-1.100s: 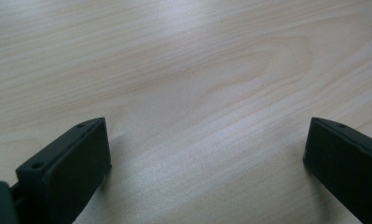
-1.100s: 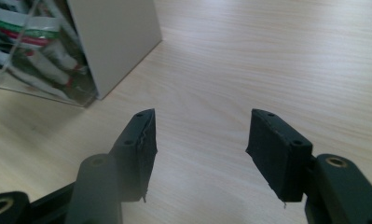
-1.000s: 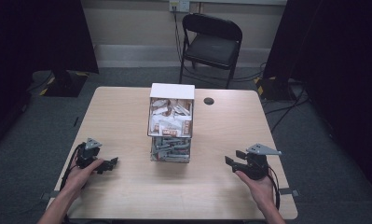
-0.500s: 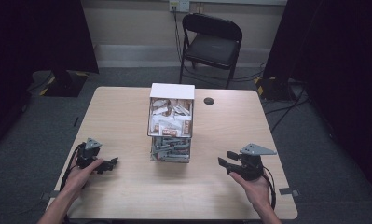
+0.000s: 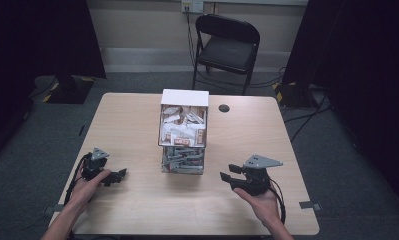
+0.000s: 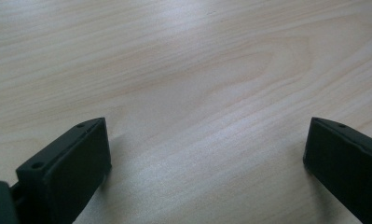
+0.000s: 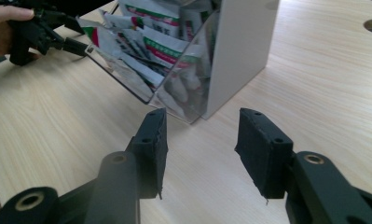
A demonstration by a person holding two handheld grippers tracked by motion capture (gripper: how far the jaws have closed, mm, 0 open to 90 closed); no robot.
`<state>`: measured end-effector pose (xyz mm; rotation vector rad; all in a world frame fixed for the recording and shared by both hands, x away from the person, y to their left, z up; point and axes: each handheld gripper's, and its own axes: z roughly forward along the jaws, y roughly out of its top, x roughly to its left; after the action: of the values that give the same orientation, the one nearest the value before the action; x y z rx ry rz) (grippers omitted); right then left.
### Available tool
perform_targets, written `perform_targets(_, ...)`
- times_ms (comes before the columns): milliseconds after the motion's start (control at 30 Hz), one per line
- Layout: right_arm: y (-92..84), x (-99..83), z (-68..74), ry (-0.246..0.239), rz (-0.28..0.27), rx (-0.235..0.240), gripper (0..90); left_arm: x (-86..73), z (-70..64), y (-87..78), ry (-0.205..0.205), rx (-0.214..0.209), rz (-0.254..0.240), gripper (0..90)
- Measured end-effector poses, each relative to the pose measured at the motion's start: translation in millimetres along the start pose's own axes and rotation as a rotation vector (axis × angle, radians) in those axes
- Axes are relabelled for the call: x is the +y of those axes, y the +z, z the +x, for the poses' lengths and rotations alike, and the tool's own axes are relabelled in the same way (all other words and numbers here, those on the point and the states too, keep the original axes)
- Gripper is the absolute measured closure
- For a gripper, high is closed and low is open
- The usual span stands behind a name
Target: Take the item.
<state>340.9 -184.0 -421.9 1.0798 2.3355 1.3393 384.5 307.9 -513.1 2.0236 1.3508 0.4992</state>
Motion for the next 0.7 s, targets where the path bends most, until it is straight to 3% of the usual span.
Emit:
perform_targets(267,5.4,11.3,23.5,-0.042,-0.024,0.082,55.2,0.0,0.0,0.0,0.000,0.000,0.000,0.1)
perform_targets(700,36.3,28.8,39.3,-0.118,0.009,0.133,59.1,0.0,0.0,0.0,0.000,0.000,0.000,0.1)
